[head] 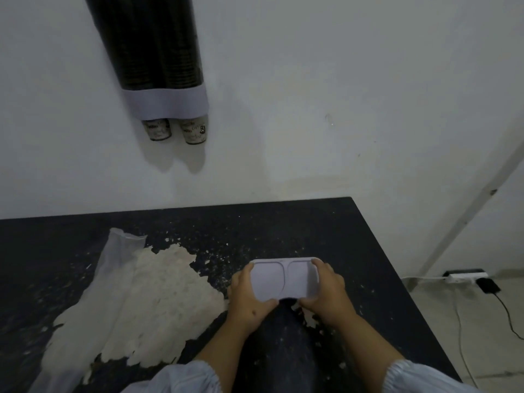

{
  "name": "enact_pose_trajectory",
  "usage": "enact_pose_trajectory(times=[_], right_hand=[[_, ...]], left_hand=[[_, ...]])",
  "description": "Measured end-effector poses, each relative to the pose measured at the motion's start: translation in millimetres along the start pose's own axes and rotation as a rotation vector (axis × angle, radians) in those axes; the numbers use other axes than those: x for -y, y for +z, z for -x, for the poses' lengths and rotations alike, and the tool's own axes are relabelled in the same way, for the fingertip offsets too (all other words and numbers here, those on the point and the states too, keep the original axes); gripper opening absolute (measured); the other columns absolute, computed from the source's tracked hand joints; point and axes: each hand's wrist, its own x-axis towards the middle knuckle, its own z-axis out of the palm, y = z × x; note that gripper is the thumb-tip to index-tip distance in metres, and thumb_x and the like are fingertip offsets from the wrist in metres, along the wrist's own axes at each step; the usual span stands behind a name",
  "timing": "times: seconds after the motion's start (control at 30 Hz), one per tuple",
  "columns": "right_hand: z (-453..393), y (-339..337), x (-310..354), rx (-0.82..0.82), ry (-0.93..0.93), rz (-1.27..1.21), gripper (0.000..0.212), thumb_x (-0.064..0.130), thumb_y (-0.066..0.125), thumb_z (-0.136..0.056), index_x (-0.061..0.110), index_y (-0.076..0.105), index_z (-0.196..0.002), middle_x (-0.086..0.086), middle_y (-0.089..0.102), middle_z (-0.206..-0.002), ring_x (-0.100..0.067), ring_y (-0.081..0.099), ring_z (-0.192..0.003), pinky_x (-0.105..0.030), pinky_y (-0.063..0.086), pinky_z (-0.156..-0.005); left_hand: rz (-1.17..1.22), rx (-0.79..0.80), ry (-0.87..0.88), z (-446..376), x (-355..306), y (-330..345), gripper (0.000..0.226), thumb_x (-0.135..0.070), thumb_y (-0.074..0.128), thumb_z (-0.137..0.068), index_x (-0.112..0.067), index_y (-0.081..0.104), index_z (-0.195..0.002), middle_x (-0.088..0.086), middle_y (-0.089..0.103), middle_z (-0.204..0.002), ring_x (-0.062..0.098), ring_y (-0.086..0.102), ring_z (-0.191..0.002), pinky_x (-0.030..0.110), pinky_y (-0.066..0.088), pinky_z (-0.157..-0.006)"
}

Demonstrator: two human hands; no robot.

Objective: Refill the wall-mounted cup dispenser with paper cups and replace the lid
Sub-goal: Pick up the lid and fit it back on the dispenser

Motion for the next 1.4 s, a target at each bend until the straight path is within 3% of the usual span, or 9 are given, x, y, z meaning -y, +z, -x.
enact_pose_trajectory(times=[0.2, 0.5, 0.9, 1.07, 1.4], right_hand=[[-24.4, -14.7, 54.5, -0.060, -0.127, -0.010, 0.086, 0.025, 0.080, -0.067, 0.027, 0.031, -0.137, -0.002, 0.036, -0.137, -0.029, 0.029, -0.129, -0.046, 0.036, -0.106], [-59.2, -38.8, 169.1, -0.189, -0.383, -0.005, 0.082, 0.021, 0.081, -0.065, 0.016, 0.037, -0.134, -0.008, 0.048, -0.129, -0.027, 0.043, -0.122, -0.047, 0.039, -0.105], [-95.4, -62.9, 300.2, -0.330, -0.514, -0.002, 0.085, 0.022, 0.078, -0.069, 0.016, 0.031, -0.139, -0.010, 0.042, -0.136, -0.033, 0.035, -0.124, -0.042, 0.035, -0.102], [-111.5, -82.8, 350.9, -0.422, -0.601, 0.000, 0.080, 0.021, 0.078, -0.069, 0.014, 0.035, -0.136, -0.012, 0.046, -0.132, -0.033, 0.040, -0.120, -0.043, 0.037, -0.102], [-140.9, -107.3, 417.3, -0.603, -0.755, -0.046, 0.077, 0.024, 0.077, -0.069, 0.014, 0.038, -0.135, -0.009, 0.046, -0.134, -0.031, 0.036, -0.122, -0.040, 0.038, -0.098]], left_hand=[[0.051, -0.131, 0.073, -18.9, -21.6, -48.0, 0.094, -0.021, 0.082, -0.064, -0.028, 0.027, -0.139, 0.004, 0.028, -0.143, 0.023, 0.029, -0.131, 0.040, 0.033, -0.106], [0.093, -0.325, 0.297, -53.3, -59.4, -150.6, 0.086, -0.019, 0.083, -0.061, -0.019, 0.038, -0.134, 0.011, 0.042, -0.135, 0.028, 0.039, -0.126, 0.048, 0.039, -0.105], [0.058, -0.528, 0.505, -103.1, -108.7, -271.6, 0.065, -0.013, 0.078, -0.069, -0.014, 0.050, -0.127, 0.013, 0.046, -0.132, 0.030, 0.040, -0.123, 0.034, 0.037, -0.099], [0.077, -0.595, 0.614, -124.5, -135.2, -318.0, 0.063, -0.011, 0.078, -0.068, -0.012, 0.051, -0.125, 0.012, 0.048, -0.131, 0.032, 0.043, -0.122, 0.048, 0.044, -0.100], [0.172, -0.692, 0.805, -155.6, -174.6, -383.5, 0.062, -0.011, 0.080, -0.065, -0.009, 0.053, -0.121, 0.010, 0.049, -0.129, 0.031, 0.047, -0.121, 0.052, 0.046, -0.098]])
